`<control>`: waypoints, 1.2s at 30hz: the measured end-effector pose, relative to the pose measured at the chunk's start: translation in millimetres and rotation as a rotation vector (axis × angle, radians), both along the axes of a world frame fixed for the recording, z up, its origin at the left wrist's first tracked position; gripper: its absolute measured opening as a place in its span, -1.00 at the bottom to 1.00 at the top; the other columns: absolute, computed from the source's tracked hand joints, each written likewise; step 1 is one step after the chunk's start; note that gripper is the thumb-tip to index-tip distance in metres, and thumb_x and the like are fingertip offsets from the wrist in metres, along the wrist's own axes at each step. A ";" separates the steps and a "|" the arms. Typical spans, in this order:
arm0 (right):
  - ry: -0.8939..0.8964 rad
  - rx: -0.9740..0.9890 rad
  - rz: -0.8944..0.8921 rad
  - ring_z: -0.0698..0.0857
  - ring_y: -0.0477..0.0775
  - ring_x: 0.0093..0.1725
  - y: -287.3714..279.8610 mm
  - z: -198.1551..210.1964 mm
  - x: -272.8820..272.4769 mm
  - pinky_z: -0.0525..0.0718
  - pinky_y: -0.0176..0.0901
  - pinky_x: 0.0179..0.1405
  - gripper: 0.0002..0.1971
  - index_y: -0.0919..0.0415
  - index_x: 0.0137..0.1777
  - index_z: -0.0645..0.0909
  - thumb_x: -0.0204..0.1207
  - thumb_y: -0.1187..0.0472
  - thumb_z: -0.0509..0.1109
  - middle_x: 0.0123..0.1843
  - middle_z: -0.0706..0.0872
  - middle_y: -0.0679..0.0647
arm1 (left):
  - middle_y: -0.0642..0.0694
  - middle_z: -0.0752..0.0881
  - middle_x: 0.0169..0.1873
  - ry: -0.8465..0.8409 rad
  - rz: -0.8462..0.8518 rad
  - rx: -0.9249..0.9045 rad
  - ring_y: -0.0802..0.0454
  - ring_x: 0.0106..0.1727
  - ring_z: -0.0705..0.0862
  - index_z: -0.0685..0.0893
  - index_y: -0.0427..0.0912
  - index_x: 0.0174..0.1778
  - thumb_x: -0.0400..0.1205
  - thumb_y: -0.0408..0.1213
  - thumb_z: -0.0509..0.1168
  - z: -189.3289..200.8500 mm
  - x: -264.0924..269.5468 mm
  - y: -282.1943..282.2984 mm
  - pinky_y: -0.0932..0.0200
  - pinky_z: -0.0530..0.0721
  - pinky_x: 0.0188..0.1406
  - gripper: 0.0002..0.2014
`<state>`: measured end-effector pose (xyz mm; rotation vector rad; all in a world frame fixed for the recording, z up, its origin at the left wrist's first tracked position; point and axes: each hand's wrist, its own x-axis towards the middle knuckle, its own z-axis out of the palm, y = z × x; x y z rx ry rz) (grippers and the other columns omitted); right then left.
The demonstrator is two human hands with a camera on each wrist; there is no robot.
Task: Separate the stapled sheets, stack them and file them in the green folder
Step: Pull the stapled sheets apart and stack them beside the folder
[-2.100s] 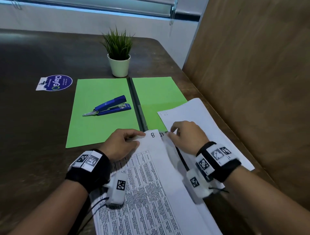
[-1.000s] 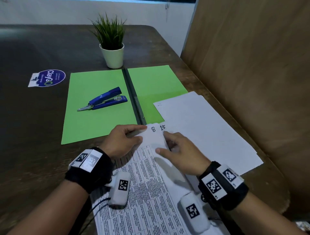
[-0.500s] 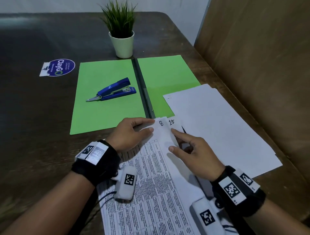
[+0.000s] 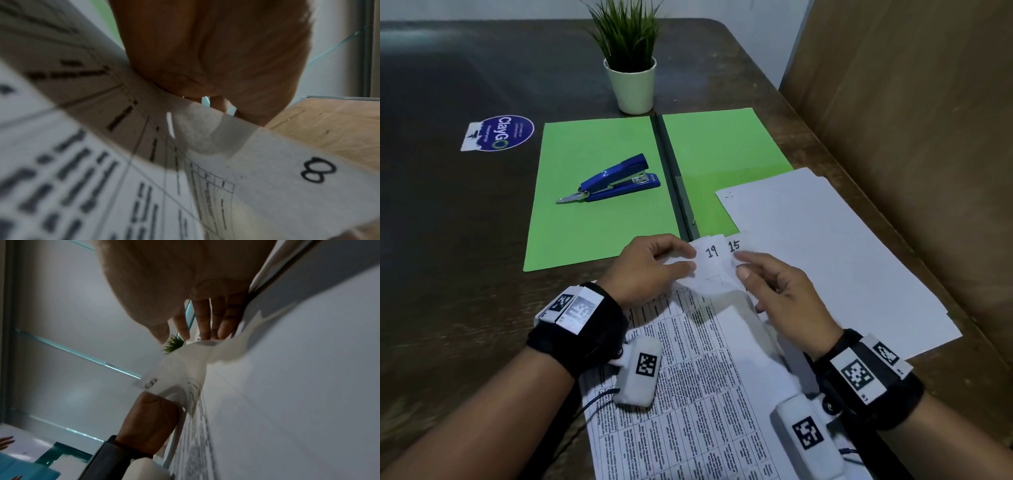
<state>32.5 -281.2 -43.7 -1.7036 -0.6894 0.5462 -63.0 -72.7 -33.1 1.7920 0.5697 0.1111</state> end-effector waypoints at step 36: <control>-0.221 -0.091 -0.117 0.65 -0.27 -0.36 6.1 -7.5 0.3 0.51 -0.52 -0.27 -0.85 0.09 -0.18 0.80 0.51 0.36 0.54 -0.35 0.73 -0.21 | -0.07 0.87 -0.06 -0.043 -0.071 0.027 0.00 -0.05 0.83 0.85 -0.15 -0.02 0.45 -0.34 0.61 -6.3 -4.3 6.6 0.14 0.78 0.03 -0.80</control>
